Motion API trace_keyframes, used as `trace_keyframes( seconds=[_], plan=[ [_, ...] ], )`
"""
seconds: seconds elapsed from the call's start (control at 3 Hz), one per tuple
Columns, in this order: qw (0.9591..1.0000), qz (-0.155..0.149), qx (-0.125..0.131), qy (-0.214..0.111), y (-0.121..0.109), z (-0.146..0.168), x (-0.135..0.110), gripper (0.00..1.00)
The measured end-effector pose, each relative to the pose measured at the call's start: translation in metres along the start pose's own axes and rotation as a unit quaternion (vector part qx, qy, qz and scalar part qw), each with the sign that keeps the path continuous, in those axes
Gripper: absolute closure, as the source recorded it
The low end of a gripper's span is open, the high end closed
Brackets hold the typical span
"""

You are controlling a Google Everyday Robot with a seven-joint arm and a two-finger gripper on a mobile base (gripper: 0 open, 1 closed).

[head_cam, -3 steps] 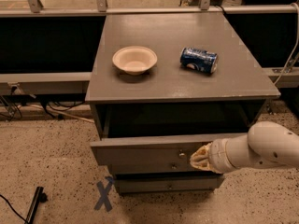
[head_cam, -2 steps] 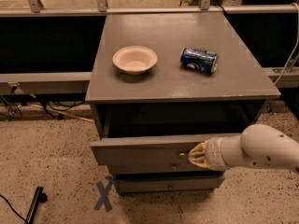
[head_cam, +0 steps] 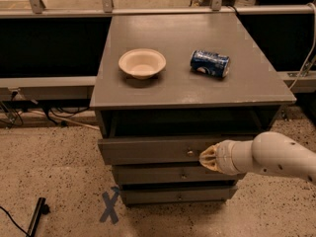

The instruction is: Close top drawer

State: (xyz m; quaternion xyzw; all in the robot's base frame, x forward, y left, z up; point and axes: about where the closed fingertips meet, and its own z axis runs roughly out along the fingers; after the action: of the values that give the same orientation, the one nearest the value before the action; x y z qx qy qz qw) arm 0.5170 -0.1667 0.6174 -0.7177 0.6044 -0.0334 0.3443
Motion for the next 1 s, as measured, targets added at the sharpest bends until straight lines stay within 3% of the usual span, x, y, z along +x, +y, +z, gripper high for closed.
trace_keyframes(
  seconds=[0.67, 1.0],
  plan=[
    [0.9978, -0.025, 0.062, 0.003, -0.022, 0.002, 0.014, 1.00],
    [0.9966, -0.026, 0.078, 0.002, -0.025, 0.003, 0.020, 1.00]
  ],
)
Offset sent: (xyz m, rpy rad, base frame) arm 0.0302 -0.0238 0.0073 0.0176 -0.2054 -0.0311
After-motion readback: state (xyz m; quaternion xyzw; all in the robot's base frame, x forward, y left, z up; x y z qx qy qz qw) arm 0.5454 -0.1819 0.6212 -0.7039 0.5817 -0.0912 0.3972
